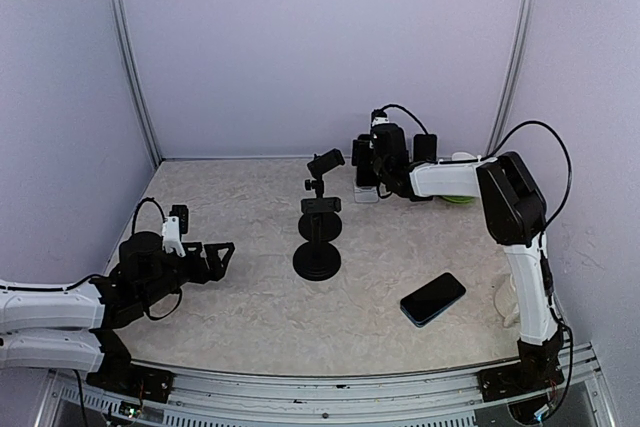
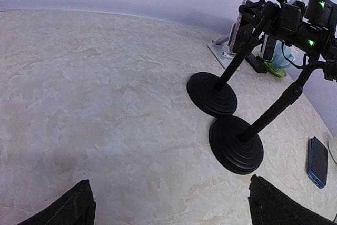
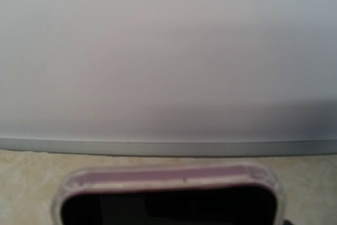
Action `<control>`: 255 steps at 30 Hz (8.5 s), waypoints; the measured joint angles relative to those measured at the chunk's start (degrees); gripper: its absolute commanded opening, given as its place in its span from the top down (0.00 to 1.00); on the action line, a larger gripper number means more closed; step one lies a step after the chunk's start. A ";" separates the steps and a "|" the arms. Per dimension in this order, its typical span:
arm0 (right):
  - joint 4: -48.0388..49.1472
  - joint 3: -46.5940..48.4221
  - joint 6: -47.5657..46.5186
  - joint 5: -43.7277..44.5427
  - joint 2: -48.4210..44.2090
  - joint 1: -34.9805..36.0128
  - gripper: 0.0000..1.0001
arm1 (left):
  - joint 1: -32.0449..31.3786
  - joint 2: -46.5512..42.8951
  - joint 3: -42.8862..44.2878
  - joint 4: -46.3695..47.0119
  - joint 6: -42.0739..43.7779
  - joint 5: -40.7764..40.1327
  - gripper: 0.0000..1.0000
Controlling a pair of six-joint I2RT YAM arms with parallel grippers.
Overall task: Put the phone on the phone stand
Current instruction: Place the phone on the phone stand, then pick up the phone from the phone.
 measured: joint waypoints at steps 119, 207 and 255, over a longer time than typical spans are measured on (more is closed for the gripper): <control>-2.58 5.88 -1.33 1.79 3.13 1.11 0.00 | 0.26 -0.17 0.00 -0.02 0.04 -0.02 0.01; -21.07 -50.82 7.13 -16.76 -54.80 1.29 0.00 | -17.55 -8.63 4.68 -9.31 -0.98 -8.31 0.01; -31.19 -46.80 13.62 -21.29 -61.02 1.31 0.00 | -35.32 -2.19 19.02 -21.53 5.53 -10.23 0.01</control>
